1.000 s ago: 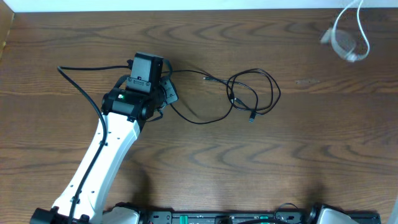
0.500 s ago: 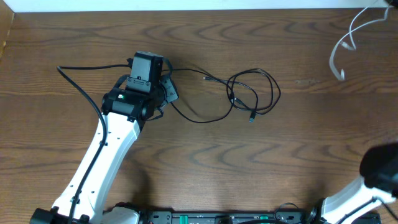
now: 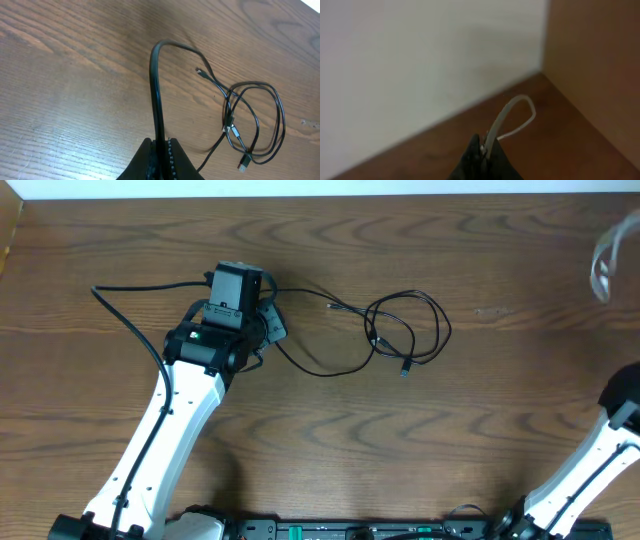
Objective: Untangle cables
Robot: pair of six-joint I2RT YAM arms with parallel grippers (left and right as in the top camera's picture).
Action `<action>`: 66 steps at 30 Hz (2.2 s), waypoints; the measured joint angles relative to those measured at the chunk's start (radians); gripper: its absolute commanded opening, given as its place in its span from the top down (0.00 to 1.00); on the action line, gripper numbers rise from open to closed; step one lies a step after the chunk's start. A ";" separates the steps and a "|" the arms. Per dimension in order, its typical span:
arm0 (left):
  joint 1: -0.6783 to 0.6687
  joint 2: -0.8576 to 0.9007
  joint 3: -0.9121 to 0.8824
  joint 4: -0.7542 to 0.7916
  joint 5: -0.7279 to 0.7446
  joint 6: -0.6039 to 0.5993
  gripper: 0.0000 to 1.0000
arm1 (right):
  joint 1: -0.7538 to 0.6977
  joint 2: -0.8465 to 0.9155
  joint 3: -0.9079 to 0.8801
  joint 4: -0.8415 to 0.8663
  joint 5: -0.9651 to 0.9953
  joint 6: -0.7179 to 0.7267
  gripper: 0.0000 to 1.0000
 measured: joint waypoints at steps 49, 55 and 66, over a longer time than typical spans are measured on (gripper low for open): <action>0.001 -0.241 0.180 0.412 0.088 0.191 0.93 | 0.629 0.123 -0.029 -0.587 -0.440 -0.234 0.01; 0.002 -0.323 0.185 0.464 0.086 0.191 0.93 | 0.672 0.122 -0.029 -0.588 -0.415 -0.234 0.01; 0.002 -0.337 0.184 0.581 0.079 0.183 0.93 | 0.795 0.120 -0.115 -0.534 -0.419 -0.226 0.01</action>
